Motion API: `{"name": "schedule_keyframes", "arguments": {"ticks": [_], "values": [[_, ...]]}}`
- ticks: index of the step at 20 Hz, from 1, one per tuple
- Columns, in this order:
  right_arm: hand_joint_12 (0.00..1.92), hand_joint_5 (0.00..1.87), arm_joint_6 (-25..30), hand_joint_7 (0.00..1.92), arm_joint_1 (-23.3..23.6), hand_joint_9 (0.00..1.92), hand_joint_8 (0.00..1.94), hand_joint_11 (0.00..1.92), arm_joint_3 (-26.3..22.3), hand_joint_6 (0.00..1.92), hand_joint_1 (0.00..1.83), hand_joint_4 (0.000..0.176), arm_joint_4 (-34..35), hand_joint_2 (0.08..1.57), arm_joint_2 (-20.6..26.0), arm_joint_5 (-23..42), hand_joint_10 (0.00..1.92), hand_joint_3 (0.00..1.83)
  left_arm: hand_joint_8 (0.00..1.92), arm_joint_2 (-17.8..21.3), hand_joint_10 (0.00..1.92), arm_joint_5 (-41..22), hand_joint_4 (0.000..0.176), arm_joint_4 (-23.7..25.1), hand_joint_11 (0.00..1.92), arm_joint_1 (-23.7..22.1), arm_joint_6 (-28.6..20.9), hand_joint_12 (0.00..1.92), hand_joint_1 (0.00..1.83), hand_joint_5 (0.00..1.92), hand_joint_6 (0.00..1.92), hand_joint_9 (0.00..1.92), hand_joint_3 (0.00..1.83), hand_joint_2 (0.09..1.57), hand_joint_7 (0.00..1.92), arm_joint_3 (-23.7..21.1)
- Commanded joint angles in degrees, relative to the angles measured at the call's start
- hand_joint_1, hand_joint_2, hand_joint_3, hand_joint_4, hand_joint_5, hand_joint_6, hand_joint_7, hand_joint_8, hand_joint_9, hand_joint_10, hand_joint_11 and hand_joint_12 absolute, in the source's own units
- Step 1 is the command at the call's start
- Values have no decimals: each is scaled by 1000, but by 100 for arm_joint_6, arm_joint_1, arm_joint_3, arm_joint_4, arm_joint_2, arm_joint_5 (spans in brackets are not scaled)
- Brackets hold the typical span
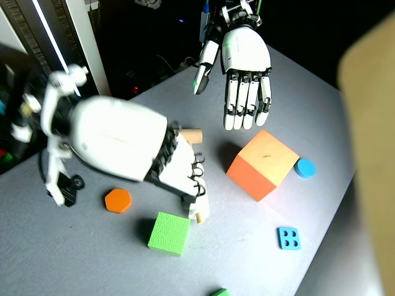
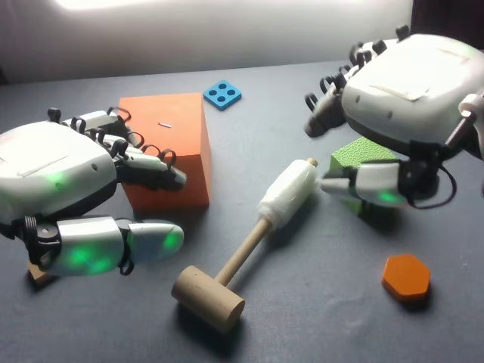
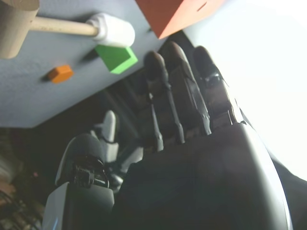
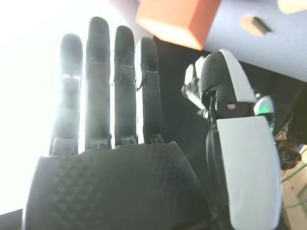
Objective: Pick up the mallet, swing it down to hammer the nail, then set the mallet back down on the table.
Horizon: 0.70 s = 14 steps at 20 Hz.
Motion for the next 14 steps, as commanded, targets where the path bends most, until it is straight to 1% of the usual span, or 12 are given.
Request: {"name": "schedule_keyframes", "arguments": {"ticks": [1,2,3,5,7,8,9,10,11,12,13,14], "values": [[1598,489,-275,365,95,385,1428,335,-52,983,662,0,46,1172,94,170,1474,1,1576,42,1685,-627,0,-34,110,-85,-19,1750,155,211,1488,251,0,1242,272,-12],[1908,308,-598,279,119,339,1894,392,-143,1616,624,0,316,1192,213,174,1893,1,1907,42,1912,-627,0,-23,278,-99,-19,1914,262,177,1904,225,0,1224,132,-16],[1908,308,-605,279,124,339,1894,392,-217,1616,624,0,376,1192,308,207,1893,1,1907,42,1912,-627,0,-7,278,-118,-19,1914,262,177,1904,225,0,1224,132,-21],[1920,306,-579,261,158,364,1939,484,-278,1745,635,0,490,1178,419,261,1920,0,1920,43,1921,-606,0,0,346,-153,-18,1921,265,193,1920,223,0,1224,97,-53],[1921,281,-388,203,190,310,1941,481,-270,1904,626,0,496,1177,429,315,1921,1,1921,52,1921,-285,0,45,369,-293,-47,1921,183,242,1921,249,4,1249,139,-116],[1921,281,-357,203,193,310,1941,481,-271,1904,626,0,495,1177,422,307,1921,1,1921,54,1921,-192,0,85,369,-366,-56,1921,183,242,1921,249,4,1249,139,-139],[1921,335,-316,244,191,327,1941,494,-270,1920,616,0,495,1175,413,306,1921,0,1921,49,1921,-101,0,97,527,-444,-54,1921,173,415,1921,427,5,1275,385,-175],[1921,400,-307,326,178,403,1941,579,-270,1921,591,0,494,1170,402,306,1921,0,1921,40,1921,-82,0,97,787,-482,-32,1921,90,714,1921,725,5,1293,747,-208],[1921,400,-307,326,162,403,1941,579,-270,1921,591,0,494,1170,395,303,1921,0,1921,21,1921,-68,0,97,787,-522,-29,1921,90,714,1921,725,5,1293,747,-237],[1921,621,-307,638,154,690,1941,859,-270,1921,479,0,494,1223,397,303,1921,6,1921,-4,1921,-32,0,97,1425,-572,-27,1921,203,1292,1921,1385,2,1265,1388,-265],[1921,621,-307,638,154,690,1941,859,-268,1921,479,0,493,1223,399,312,1921,6,1921,-22,1921,16,0,97,1425,-617,-9,1921,203,1292,1921,1385,2,1265,1388,-283],[1921,868,-294,907,170,961,1941,1100,-268,1921,492,0,482,1215,400,379,1921,0,1921,-128,1921,135,84,97,1618,-825,143,1921,298,1461,1921,1597,0,1222,1574,-288]]}}
